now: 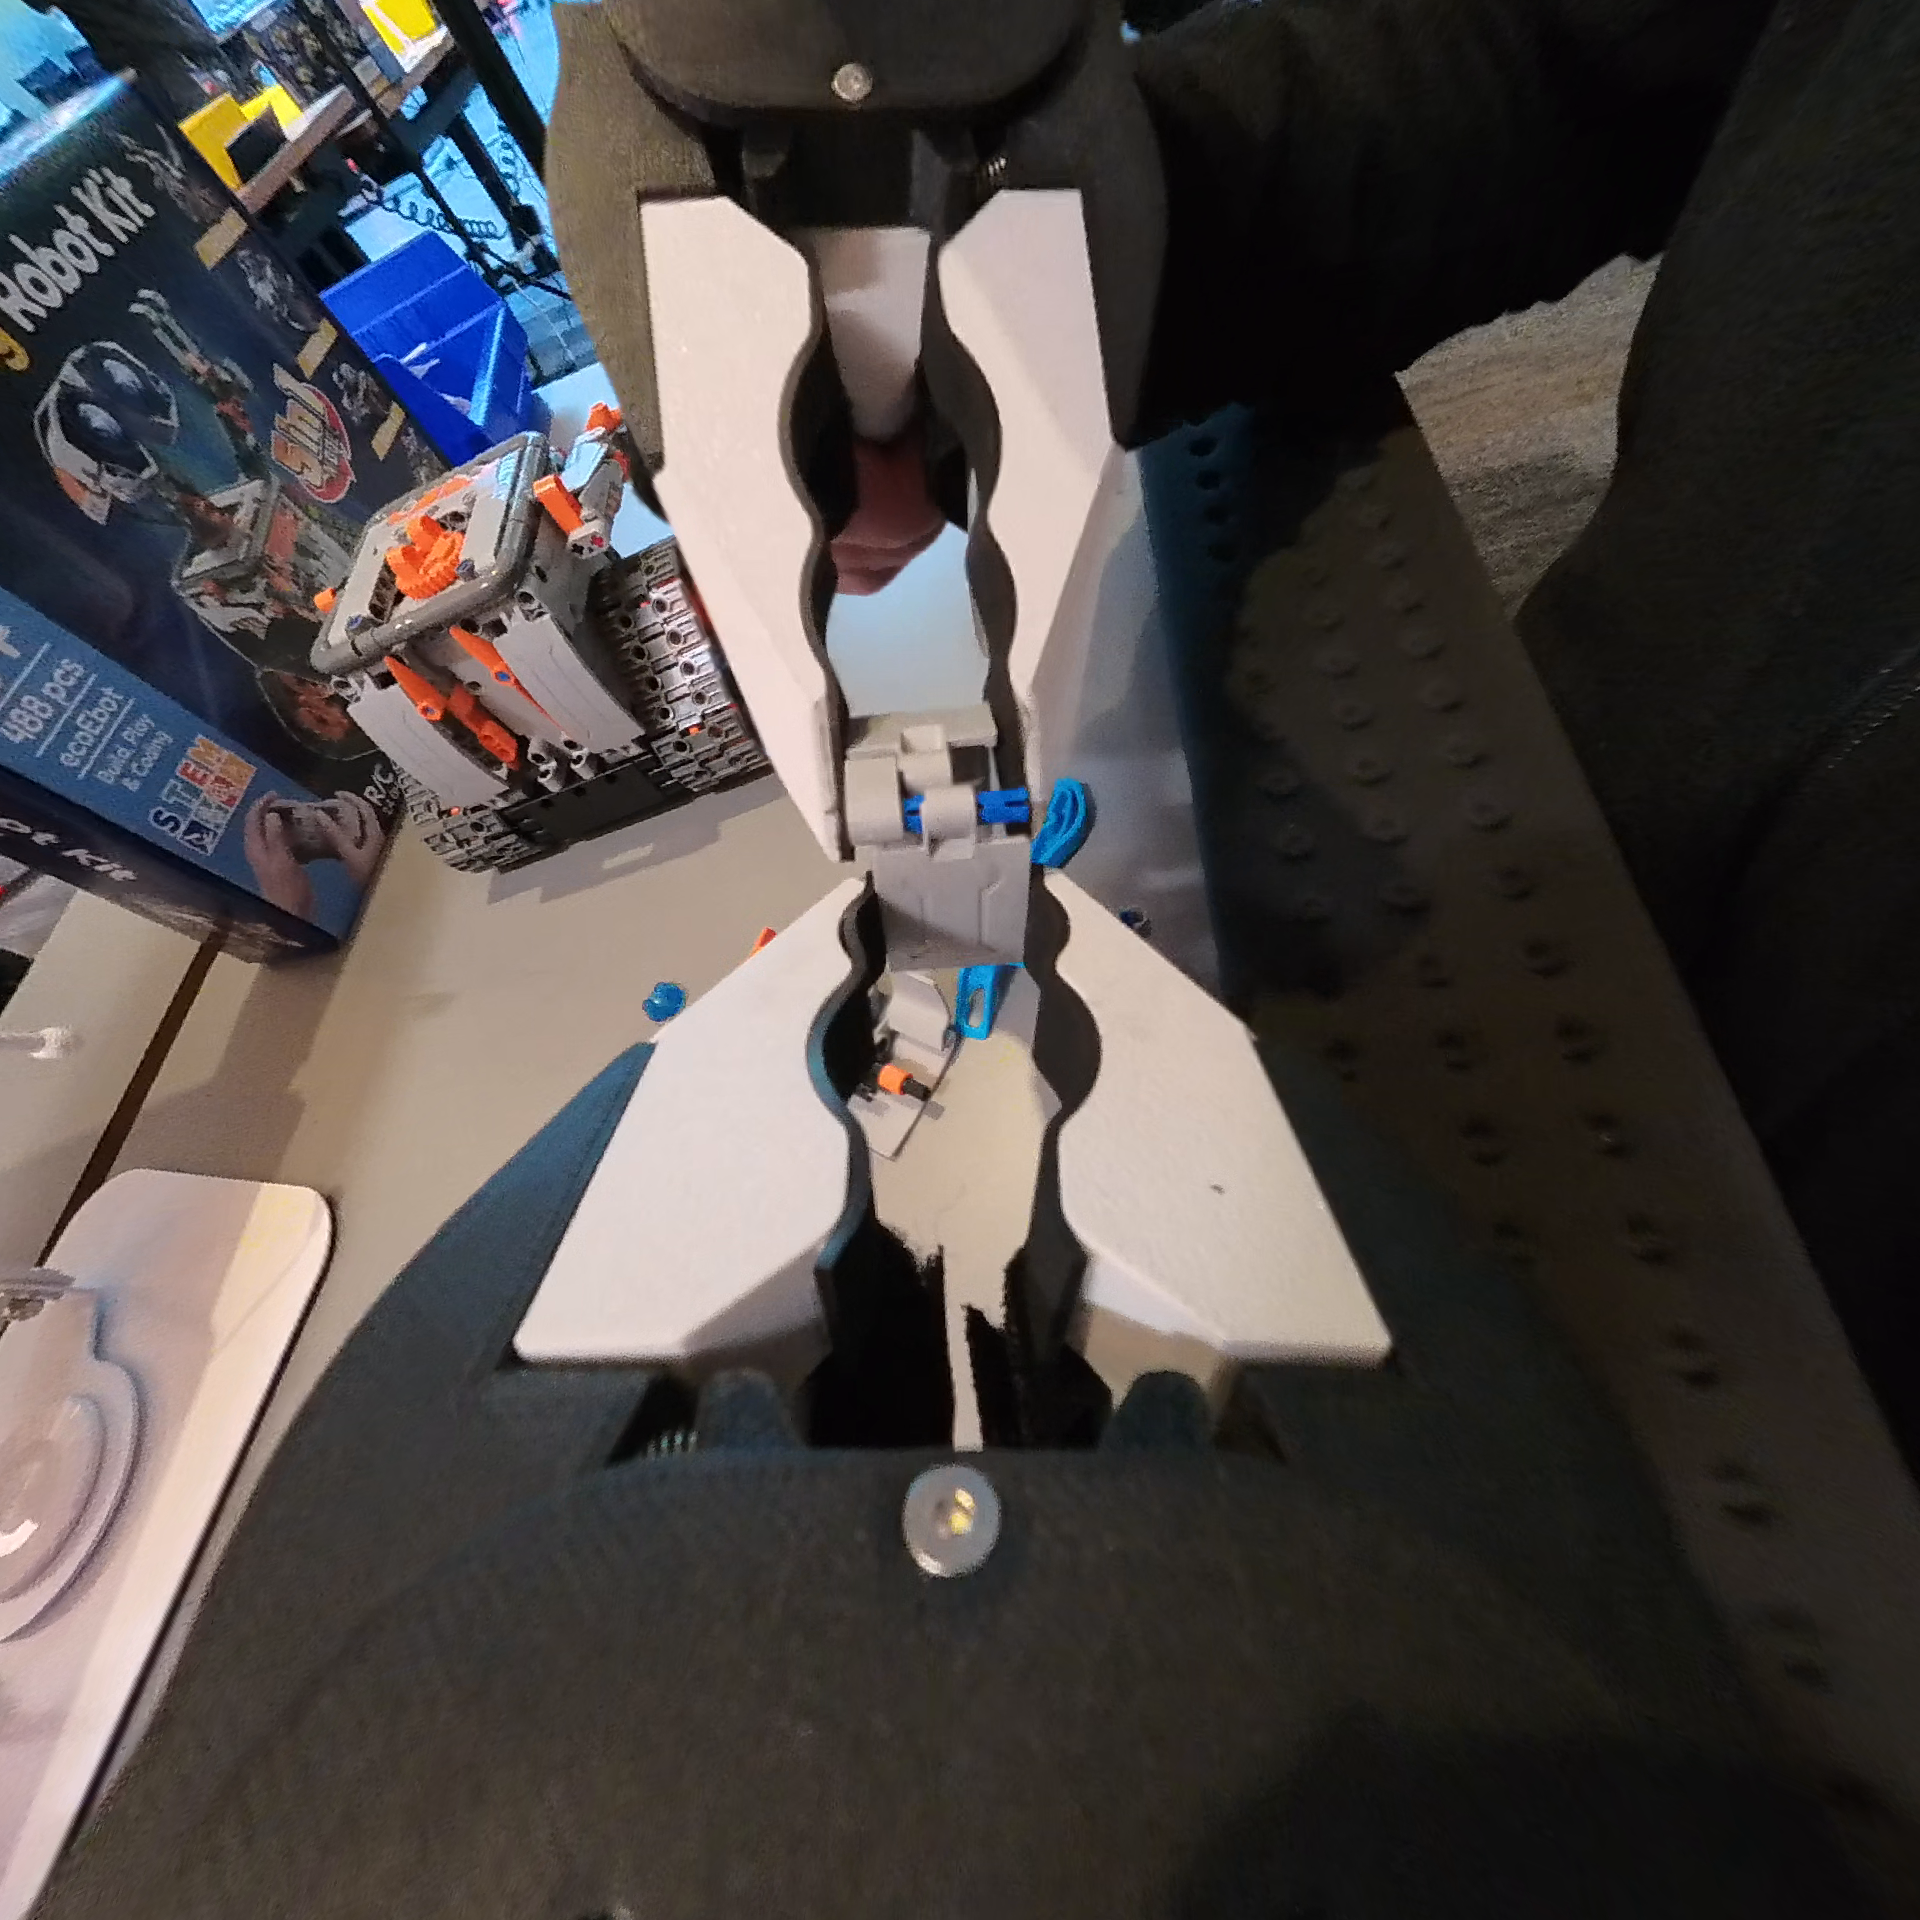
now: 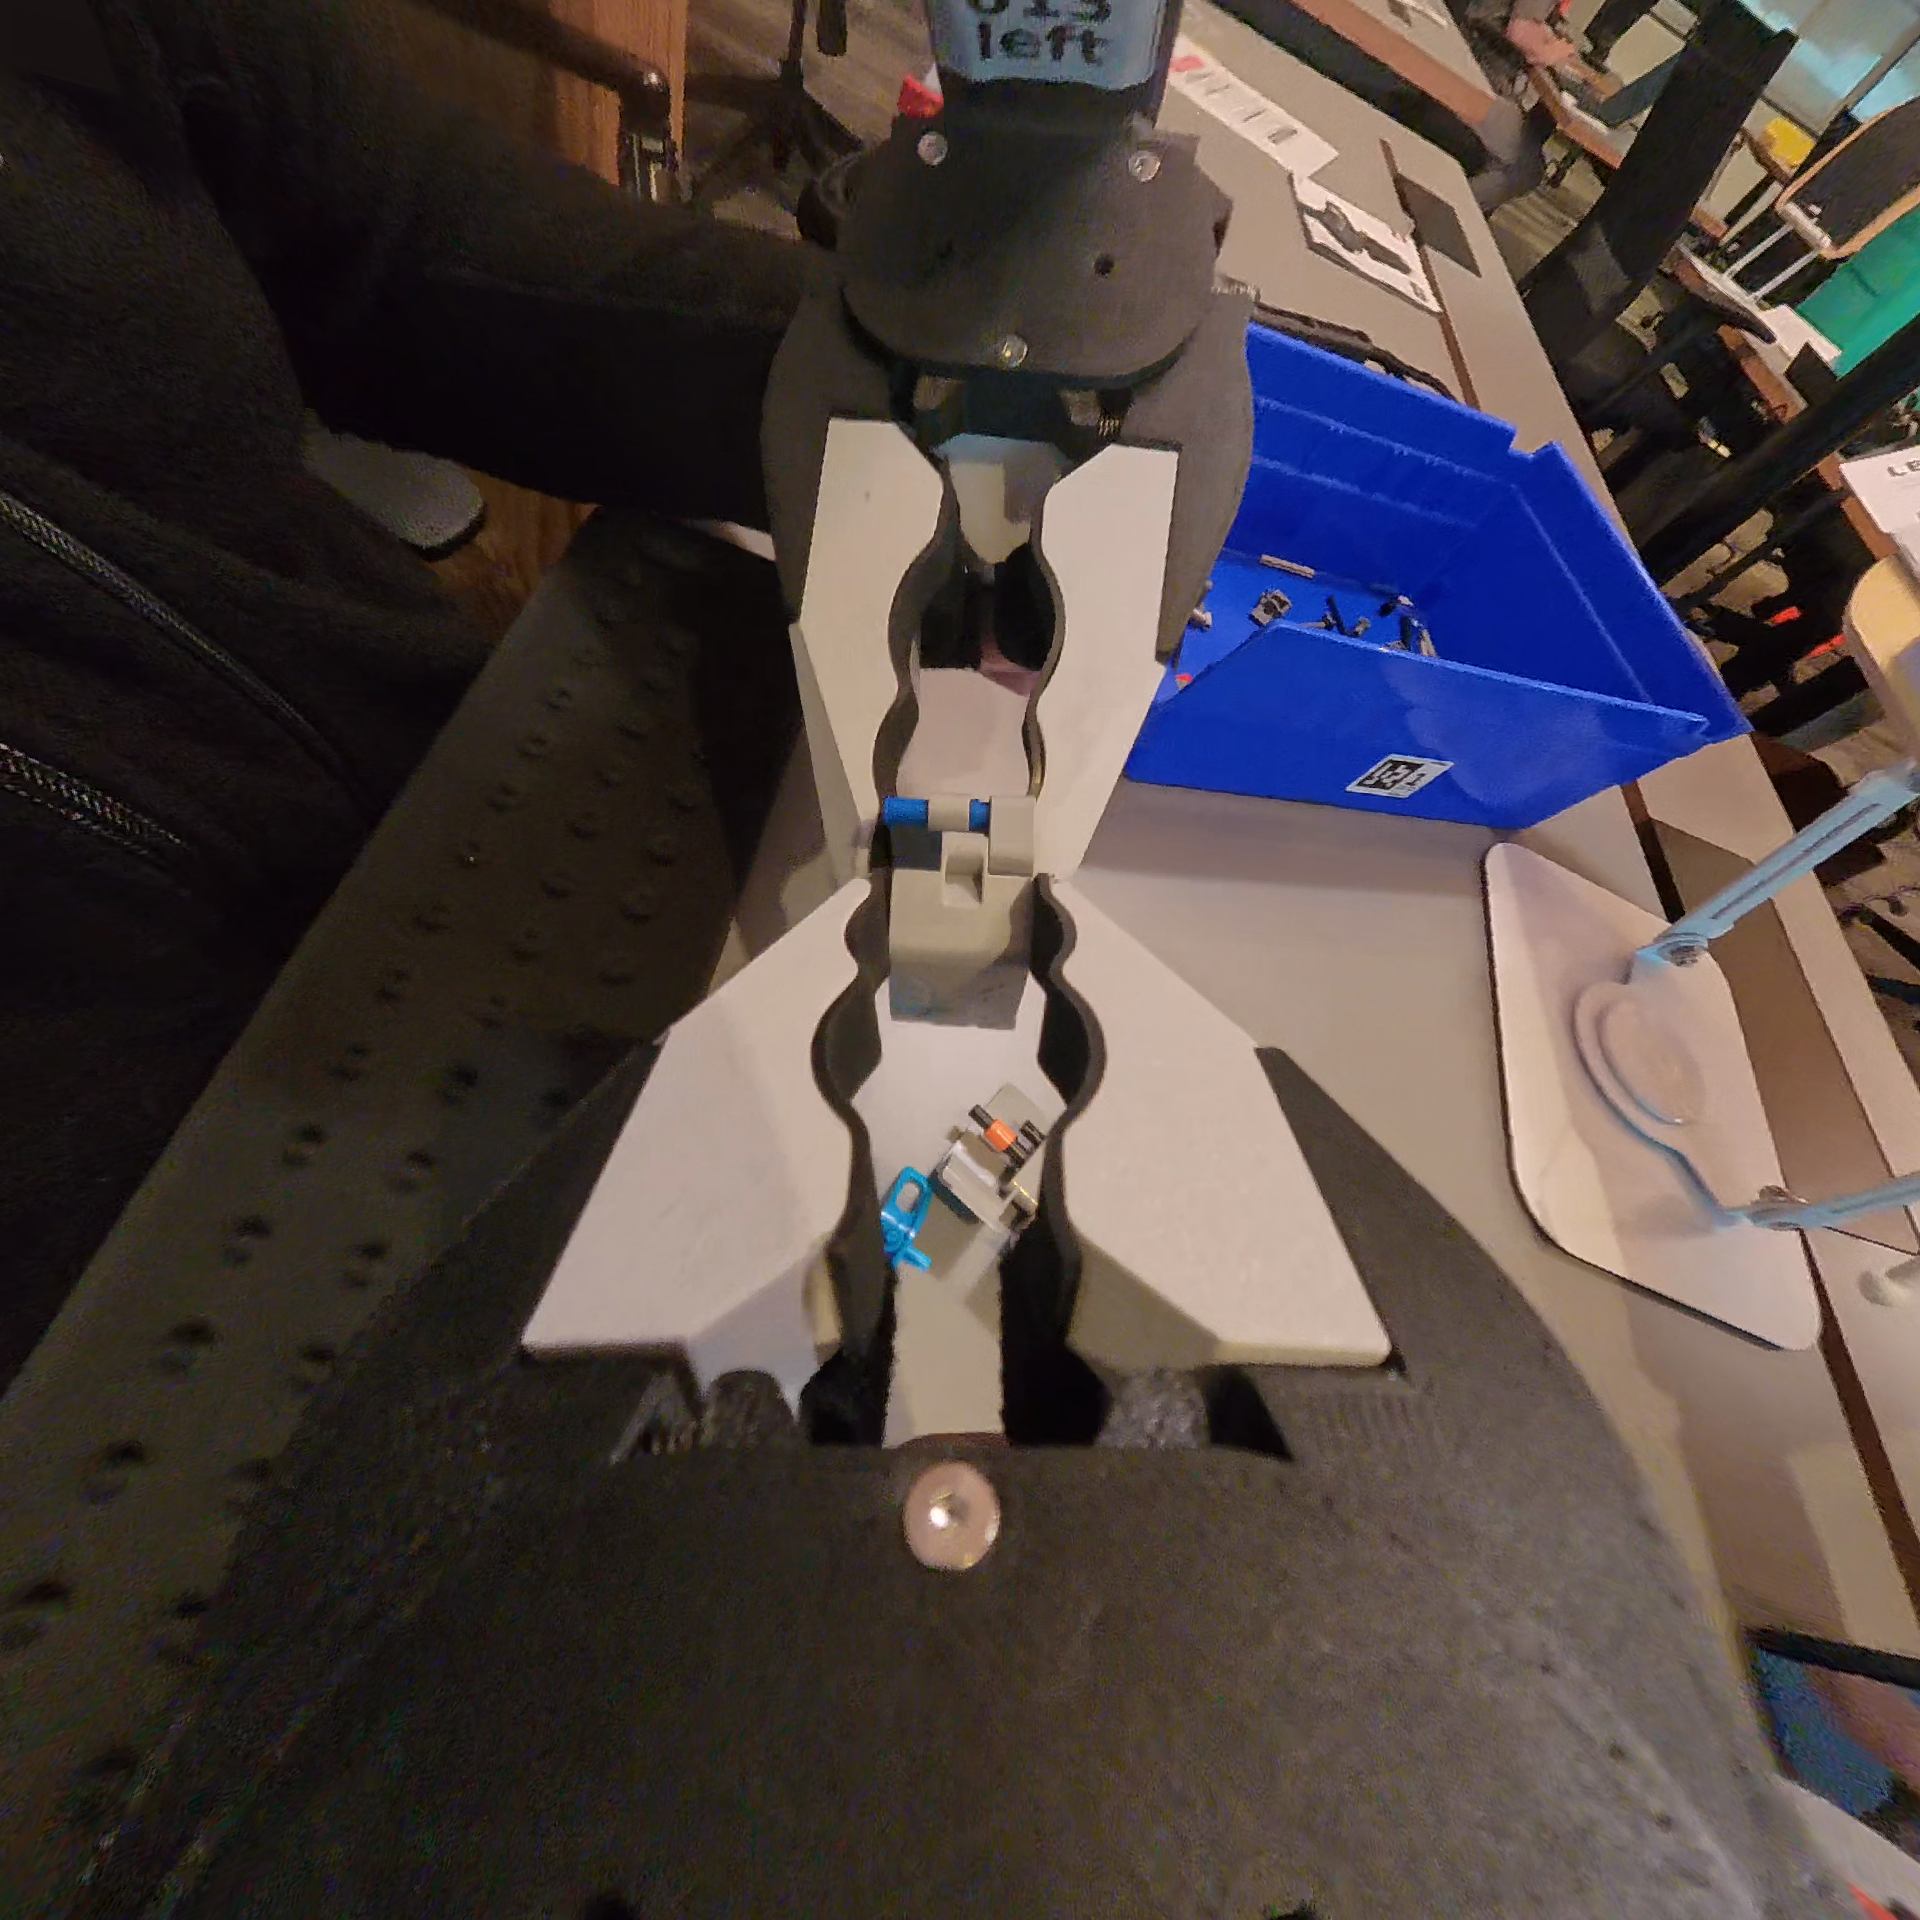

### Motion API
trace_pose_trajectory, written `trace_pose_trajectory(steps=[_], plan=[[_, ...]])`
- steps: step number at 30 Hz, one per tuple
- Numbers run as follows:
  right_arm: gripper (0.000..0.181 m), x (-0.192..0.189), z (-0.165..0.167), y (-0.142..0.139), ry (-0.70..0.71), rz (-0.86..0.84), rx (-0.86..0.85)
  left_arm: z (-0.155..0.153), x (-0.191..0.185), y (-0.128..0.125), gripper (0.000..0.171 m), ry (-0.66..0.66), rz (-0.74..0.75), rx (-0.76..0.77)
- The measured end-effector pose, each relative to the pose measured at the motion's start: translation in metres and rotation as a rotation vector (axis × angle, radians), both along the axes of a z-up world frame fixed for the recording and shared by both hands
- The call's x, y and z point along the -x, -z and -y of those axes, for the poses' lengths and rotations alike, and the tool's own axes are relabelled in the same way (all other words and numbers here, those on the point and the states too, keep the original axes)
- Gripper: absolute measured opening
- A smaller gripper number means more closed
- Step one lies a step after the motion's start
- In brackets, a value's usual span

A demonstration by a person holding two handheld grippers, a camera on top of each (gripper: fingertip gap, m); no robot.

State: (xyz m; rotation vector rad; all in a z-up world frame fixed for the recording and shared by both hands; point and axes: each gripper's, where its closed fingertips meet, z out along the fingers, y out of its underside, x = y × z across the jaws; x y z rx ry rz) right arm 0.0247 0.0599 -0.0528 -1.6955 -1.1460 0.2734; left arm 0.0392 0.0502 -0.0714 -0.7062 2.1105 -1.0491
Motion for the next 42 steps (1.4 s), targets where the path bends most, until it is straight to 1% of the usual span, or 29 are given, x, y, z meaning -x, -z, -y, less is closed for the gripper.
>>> trace_pose_trajectory(steps=[3, 5, 6, 8, 10, 13, 14, 15, 17, 19, 21, 24, 28, 31, 33, 36, 38, 39, 40, 41, 42], plan=[[0.024, -0.002, -0.006, 0.002, 0.036, -0.035, 0.012, -0.005, -0.002, 0.002, 0.024, -0.030, 0.024, -0.042], [0.024, -0.004, -0.010, 0.009, 0.051, -0.038, 0.047, -0.003, -0.004, 0.010, 0.023, -0.045, 0.043, -0.140], [0.023, -0.005, -0.011, 0.012, 0.052, -0.038, 0.061, -0.004, -0.004, 0.014, 0.024, -0.053, 0.036, -0.156], [0.024, -0.005, -0.014, 0.016, 0.063, -0.029, 0.059, -0.007, -0.004, 0.017, 0.024, -0.062, 0.025, -0.108], [0.024, -0.007, -0.019, 0.017, 0.081, -0.057, 0.079, -0.012, -0.003, 0.016, 0.024, -0.091, 0.028, -0.086], [0.024, -0.011, -0.025, 0.010, 0.119, -0.180, 0.124, -0.021, -0.001, 0.004, 0.024, -0.113, 0.079, 0.002], [0.024, -0.012, -0.027, 0.010, 0.131, -0.212, 0.146, -0.024, -0.001, 0.004, 0.024, -0.123, 0.088, 0.005], [0.024, -0.011, -0.027, 0.011, 0.130, -0.212, 0.149, -0.024, -0.001, 0.004, 0.024, -0.122, 0.078, 0.030], [0.024, -0.008, -0.025, 0.008, 0.109, -0.178, 0.108, -0.023, -0.001, 0.004, 0.024, -0.111, 0.072, 0.086], [0.024, -0.007, -0.021, 0.002, 0.076, -0.172, 0.061, -0.022, 0.001, -0.004, 0.024, -0.088, 0.069, 0.178], [0.024, -0.009, -0.019, 0.000, 0.060, -0.149, 0.017, -0.023, 0.002, -0.008, 0.024, -0.079, 0.069, 0.233], [0.024, -0.007, -0.016, 0.003, 0.046, -0.037, -0.065, -0.021, 0.001, -0.008, 0.024, -0.066, 0.047, 0.289], [0.024, -0.004, -0.014, 0.004, 0.033, 0.051, -0.132, -0.017, 0.003, -0.012, 0.024, -0.032, 0.027, 0.394], [0.024, -0.007, -0.015, 0.007, 0.037, 0.055, -0.122, -0.019, 0.003, -0.011, 0.024, -0.029, 0.005, 0.462], [0.024, -0.005, -0.015, 0.005, 0.041, 0.021, -0.105, -0.020, 0.003, -0.012, 0.024, -0.024, 0.000, 0.499], [0.024, -0.005, -0.017, 0.001, 0.064, -0.018, -0.107, -0.024, 0.004, -0.013, 0.025, -0.025, 0.008, 0.526], [0.024, -0.006, -0.022, 0.002, 0.088, -0.052, -0.090, -0.027, 0.003, -0.015, 0.024, -0.042, 0.031, 0.517], [0.026, -0.008, -0.024, 0.003, 0.098, -0.083, -0.060, -0.027, 0.003, -0.016, 0.024, -0.041, 0.038, 0.513], [0.034, -0.011, -0.027, 0.007, 0.112, -0.106, -0.027, -0.028, 0.003, -0.018, 0.024, -0.051, 0.048, 0.523], [0.052, -0.013, -0.028, 0.010, 0.122, -0.125, 0.009, -0.031, 0.002, -0.021, 0.024, -0.064, 0.066, 0.531], [0.060, -0.012, -0.028, 0.011, 0.119, -0.147, 0.028, -0.033, 0.002, -0.022, 0.024, -0.070, 0.075, 0.529]])
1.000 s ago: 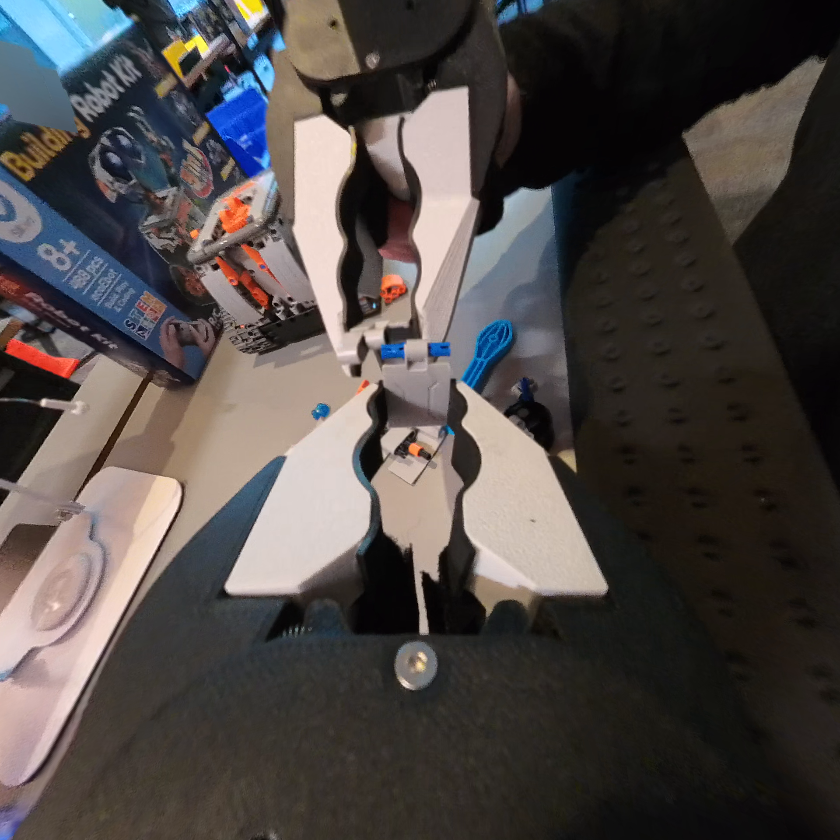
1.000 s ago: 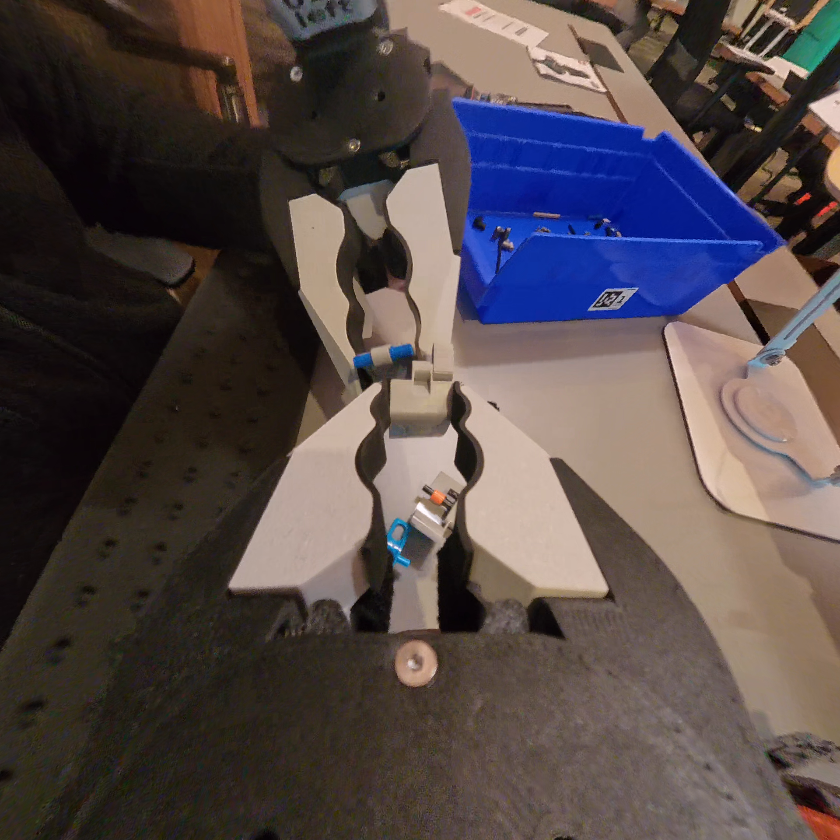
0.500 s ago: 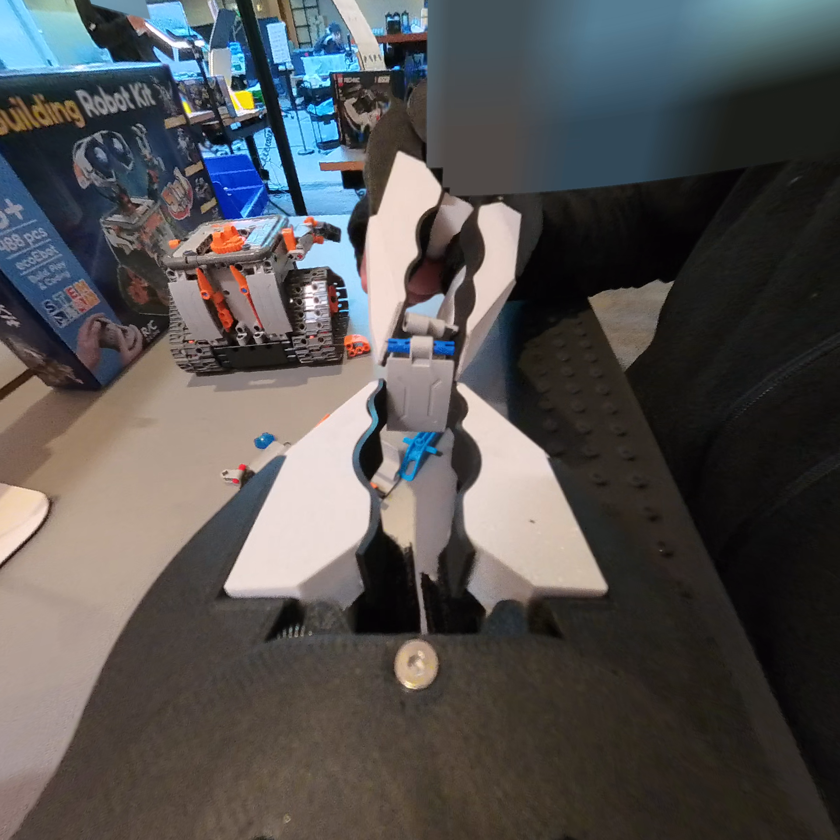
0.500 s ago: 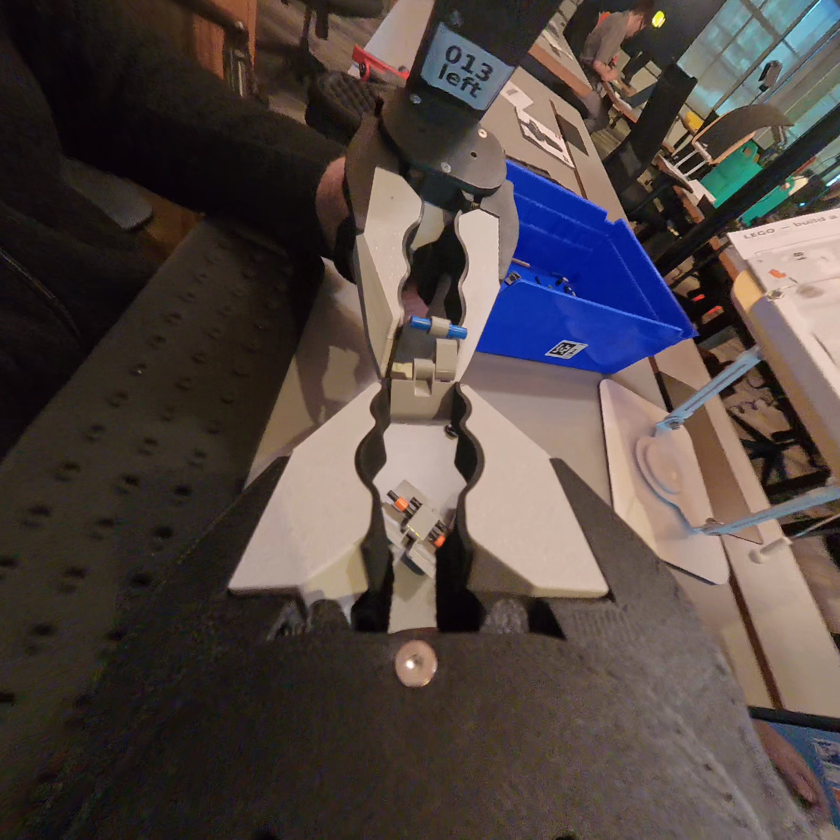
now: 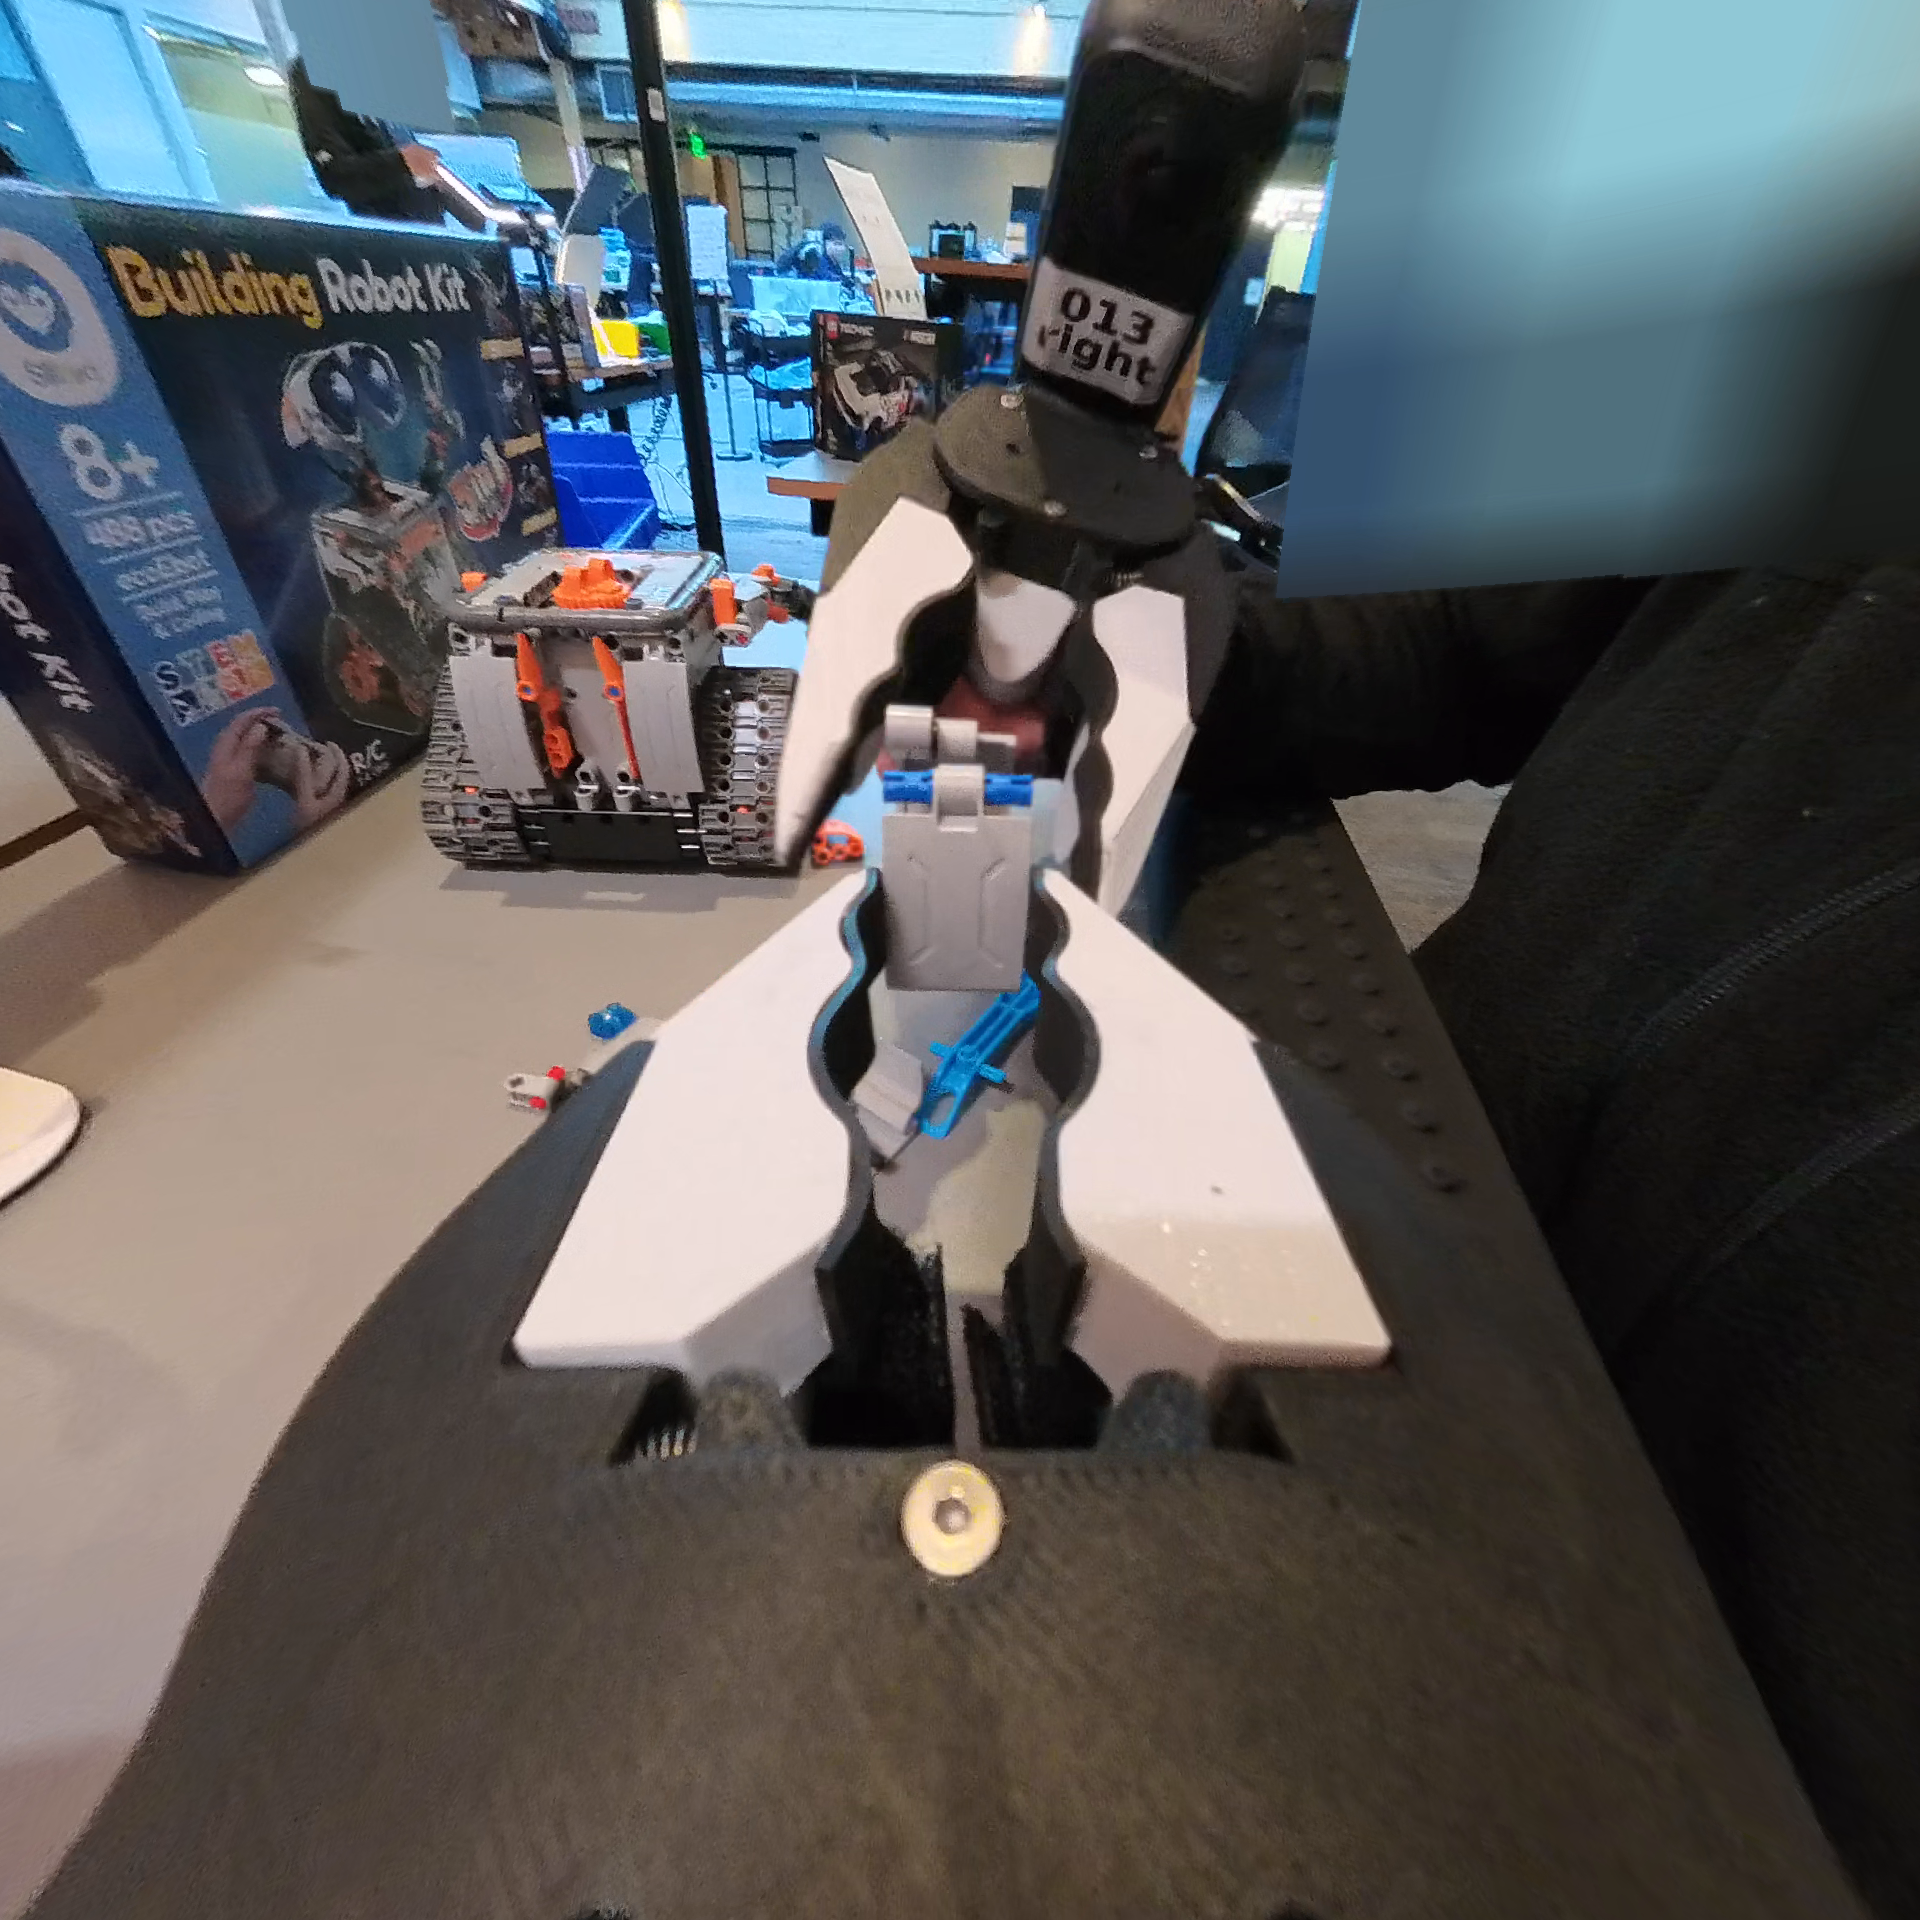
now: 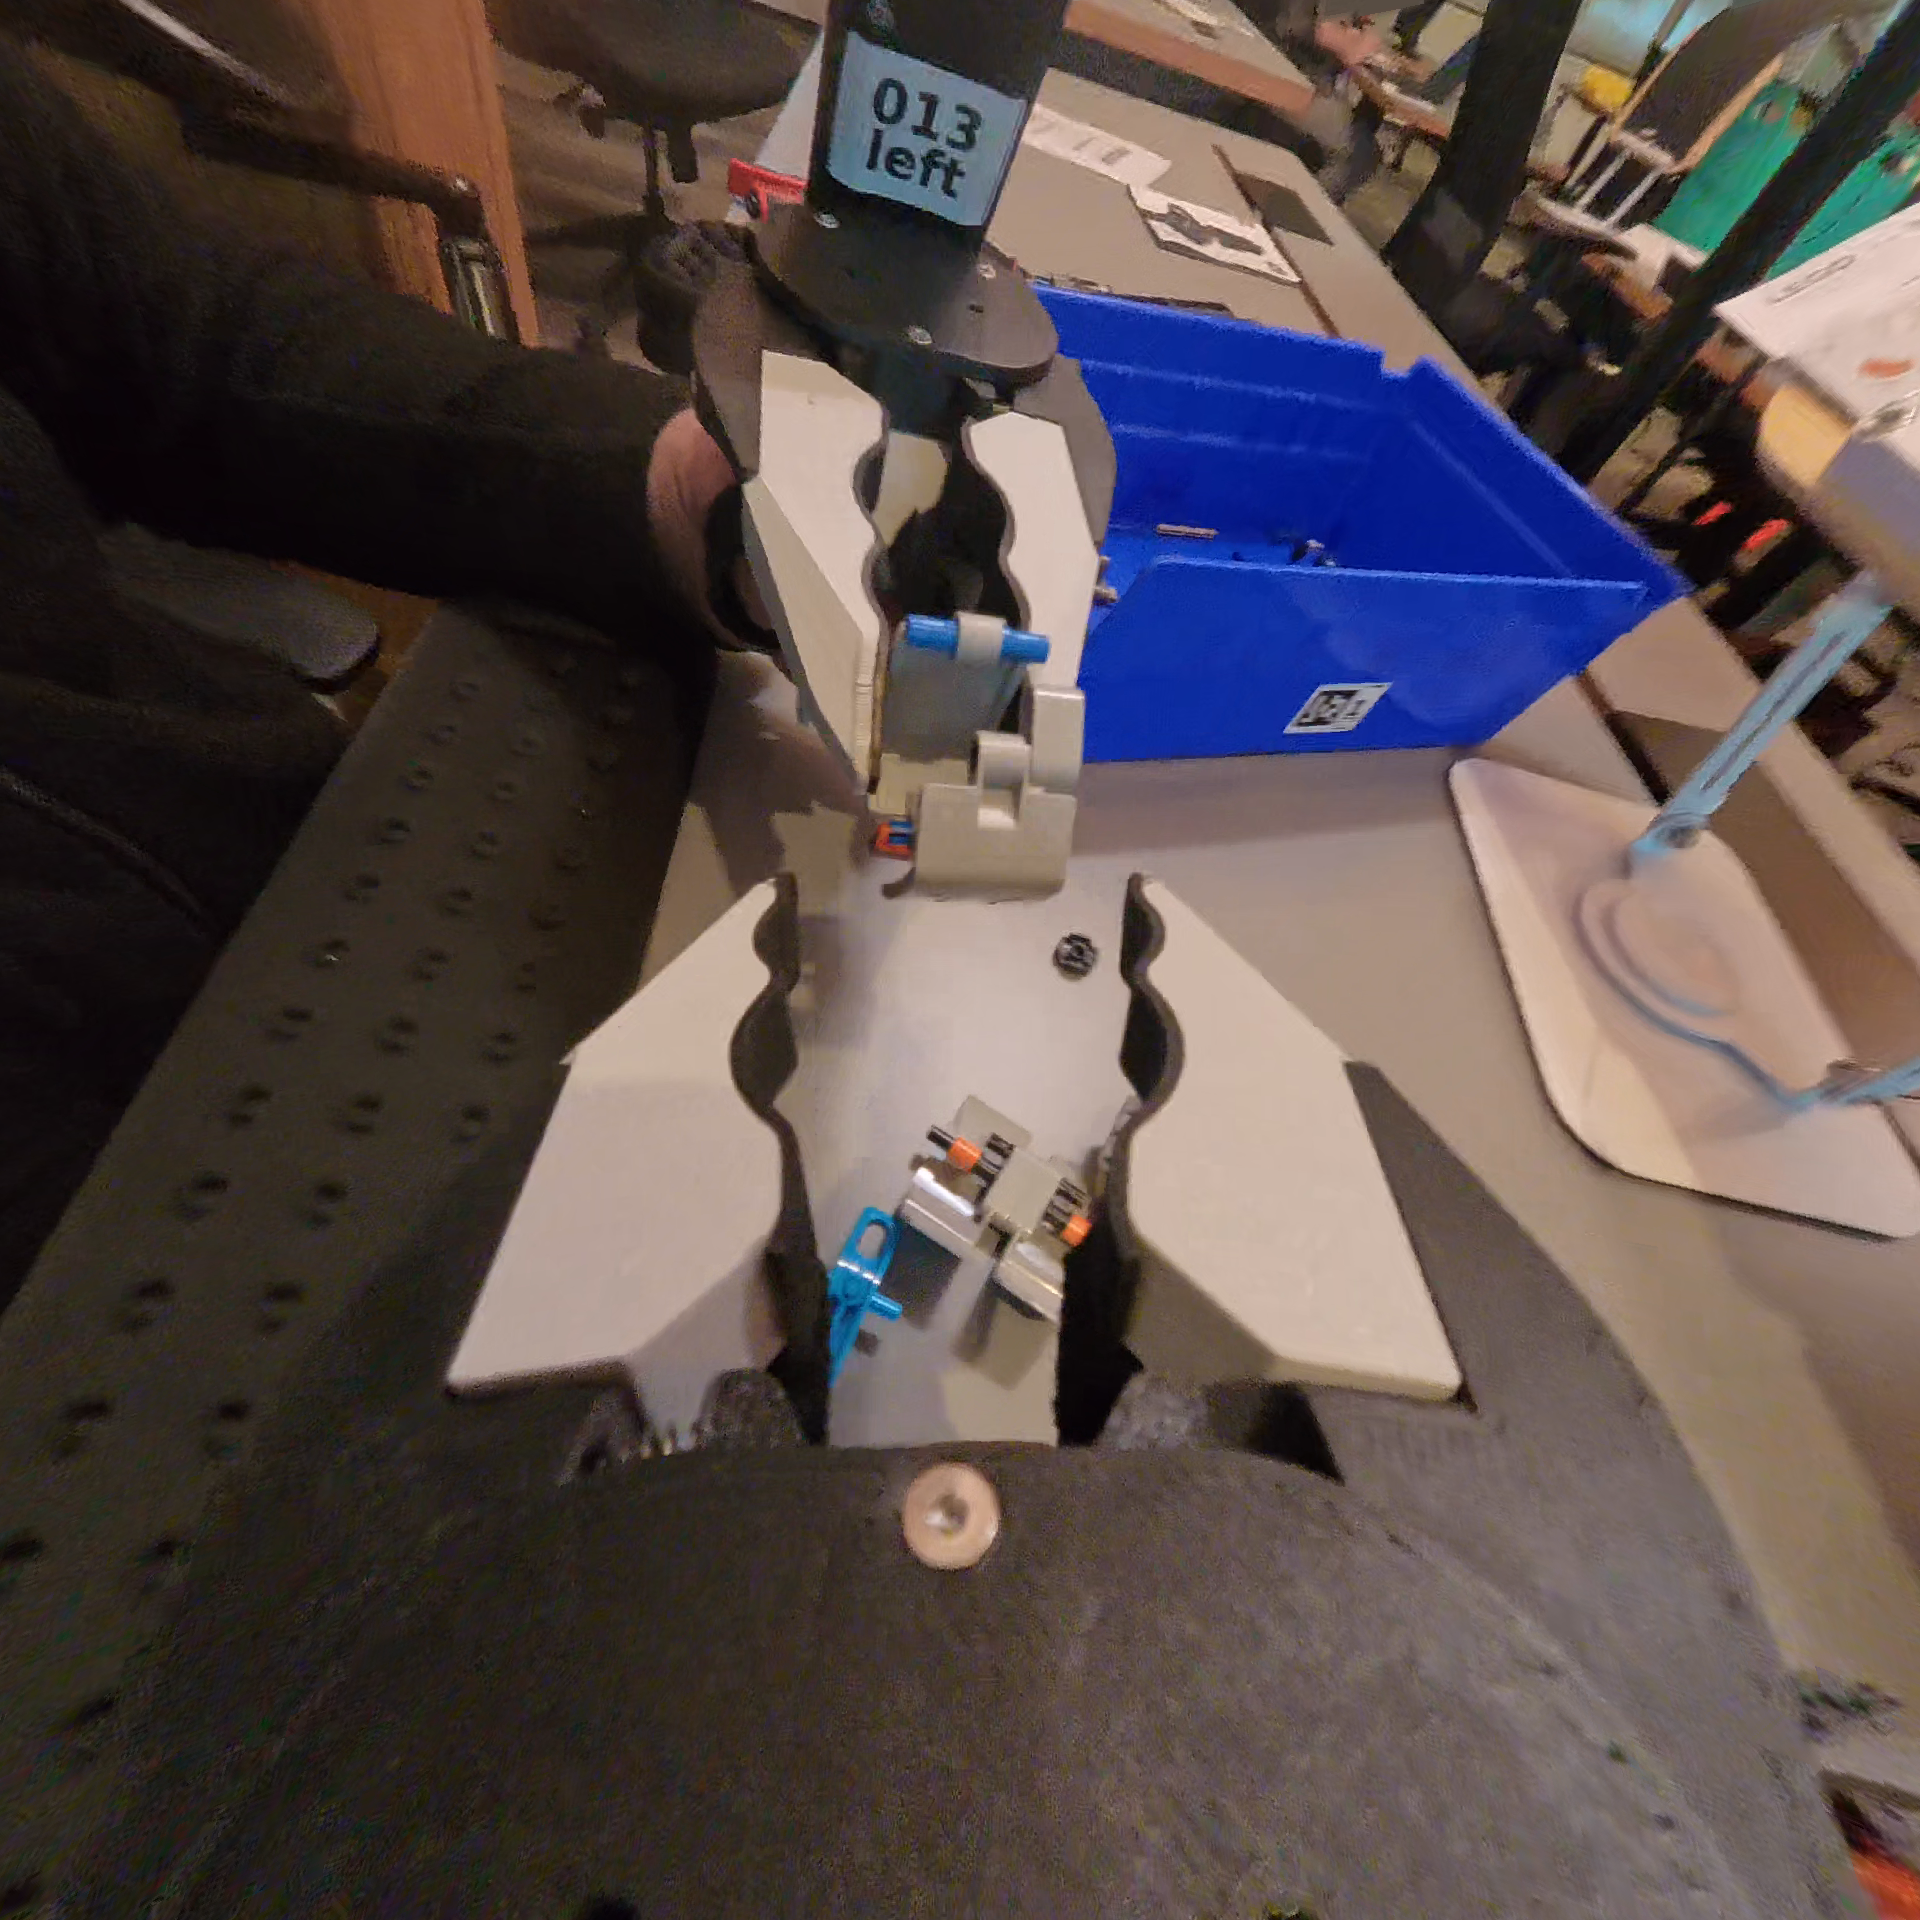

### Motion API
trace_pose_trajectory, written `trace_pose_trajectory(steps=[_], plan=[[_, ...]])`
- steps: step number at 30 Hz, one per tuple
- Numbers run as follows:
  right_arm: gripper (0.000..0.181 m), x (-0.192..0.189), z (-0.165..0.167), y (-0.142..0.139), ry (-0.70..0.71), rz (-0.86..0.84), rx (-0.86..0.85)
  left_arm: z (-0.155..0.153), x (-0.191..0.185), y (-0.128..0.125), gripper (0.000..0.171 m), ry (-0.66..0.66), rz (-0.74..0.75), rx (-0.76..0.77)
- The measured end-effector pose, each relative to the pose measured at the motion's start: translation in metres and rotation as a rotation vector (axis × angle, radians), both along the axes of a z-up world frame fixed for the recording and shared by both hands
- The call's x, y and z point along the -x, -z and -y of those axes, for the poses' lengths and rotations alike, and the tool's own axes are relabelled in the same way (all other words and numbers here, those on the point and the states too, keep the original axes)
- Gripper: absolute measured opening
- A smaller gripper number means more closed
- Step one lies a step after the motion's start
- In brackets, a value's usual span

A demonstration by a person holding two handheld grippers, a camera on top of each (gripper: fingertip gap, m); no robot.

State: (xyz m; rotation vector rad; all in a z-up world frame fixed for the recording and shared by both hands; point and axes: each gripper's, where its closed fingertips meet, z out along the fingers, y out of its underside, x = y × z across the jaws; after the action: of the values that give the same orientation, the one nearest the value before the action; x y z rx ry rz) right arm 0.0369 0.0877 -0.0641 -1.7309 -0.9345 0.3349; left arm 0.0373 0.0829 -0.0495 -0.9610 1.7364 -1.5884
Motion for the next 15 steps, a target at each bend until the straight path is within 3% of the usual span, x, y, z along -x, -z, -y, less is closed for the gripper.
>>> trace_pose_trajectory(steps=[4, 7, 15], plan=[[0.027, 0.0078, -0.0001, -0.0013, -0.018, -0.039, 0.013, 0.0063, 0.0006, -0.0014, 0.024, 0.023, 0.021, -0.011], [0.025, 0.0086, 0.0013, -0.0056, -0.028, -0.081, 0.021, 0.0072, 0.0016, -0.0054, 0.024, 0.030, 0.043, -0.003], [0.024, 0.0050, 0.0023, -0.0102, 0.010, 0.007, -0.062, 0.0028, 0.0012, 0.0017, 0.025, -0.007, 0.015, -0.053]])
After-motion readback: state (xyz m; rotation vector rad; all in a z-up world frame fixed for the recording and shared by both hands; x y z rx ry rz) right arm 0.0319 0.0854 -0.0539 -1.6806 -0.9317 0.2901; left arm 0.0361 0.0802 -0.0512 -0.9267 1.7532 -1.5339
